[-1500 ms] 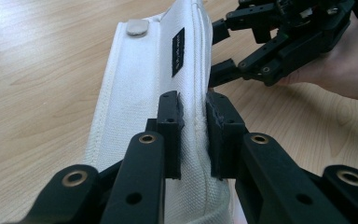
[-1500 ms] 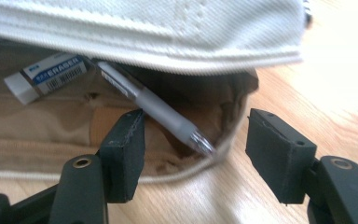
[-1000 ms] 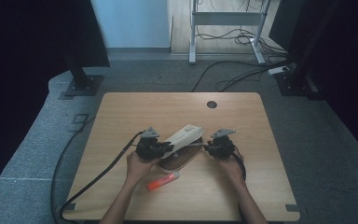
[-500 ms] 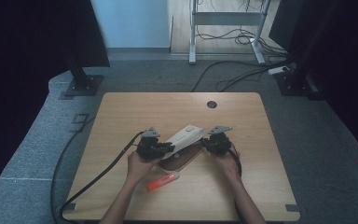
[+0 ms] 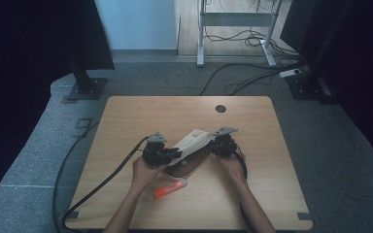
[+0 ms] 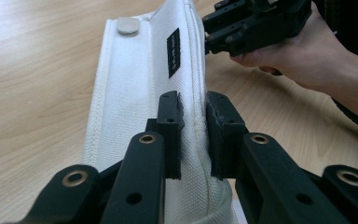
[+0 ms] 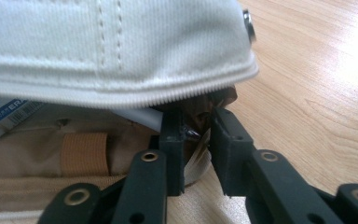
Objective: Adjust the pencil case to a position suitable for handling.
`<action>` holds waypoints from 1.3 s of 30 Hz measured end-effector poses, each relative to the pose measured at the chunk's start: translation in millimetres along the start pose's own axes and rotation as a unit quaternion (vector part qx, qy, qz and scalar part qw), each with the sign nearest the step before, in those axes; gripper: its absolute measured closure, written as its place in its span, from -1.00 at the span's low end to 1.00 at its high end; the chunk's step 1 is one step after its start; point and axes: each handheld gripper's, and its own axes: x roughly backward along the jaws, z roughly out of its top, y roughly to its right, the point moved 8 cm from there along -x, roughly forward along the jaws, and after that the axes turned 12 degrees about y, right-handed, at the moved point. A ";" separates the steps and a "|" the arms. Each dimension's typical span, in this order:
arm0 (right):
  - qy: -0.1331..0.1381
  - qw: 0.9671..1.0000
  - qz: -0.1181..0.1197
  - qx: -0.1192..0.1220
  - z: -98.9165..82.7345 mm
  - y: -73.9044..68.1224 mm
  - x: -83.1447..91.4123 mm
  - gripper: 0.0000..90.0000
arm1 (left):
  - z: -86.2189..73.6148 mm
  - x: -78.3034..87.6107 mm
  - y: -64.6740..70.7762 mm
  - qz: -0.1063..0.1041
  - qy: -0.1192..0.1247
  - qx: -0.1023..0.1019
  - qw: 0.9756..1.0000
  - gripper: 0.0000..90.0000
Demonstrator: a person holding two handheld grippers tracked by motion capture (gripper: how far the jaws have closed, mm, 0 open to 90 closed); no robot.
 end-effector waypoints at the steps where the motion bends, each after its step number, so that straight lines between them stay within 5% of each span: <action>1: 0.000 1.000 0.000 0.000 0.0 0.1 0.3 0.58 | 0.3 0.1 -0.4 0.003 0.002 -0.001 1.000 0.70; 14: 0.005 1.000 -0.001 0.005 -4.1 -7.0 11.2 0.71 | 0.2 -1.0 -1.4 0.003 0.006 -0.002 1.000 0.70; 21: -0.003 1.000 0.024 0.013 -3.8 -23.5 2.3 0.73 | 0.0 -2.2 1.0 -0.008 0.007 0.003 1.000 0.71; 26: 0.005 1.000 0.022 0.007 0.2 -22.0 -3.9 0.74 | -0.8 -2.3 2.0 -0.021 0.002 0.009 1.000 0.72; 32: 0.000 1.000 0.023 0.013 3.6 -23.6 -10.2 0.66 | -0.1 -1.3 0.9 -0.011 0.007 -0.003 1.000 0.72; 39: 0.002 1.000 0.018 0.007 -0.4 -19.2 5.2 0.52 | -0.1 -1.0 -1.2 -0.008 0.010 -0.002 1.000 0.71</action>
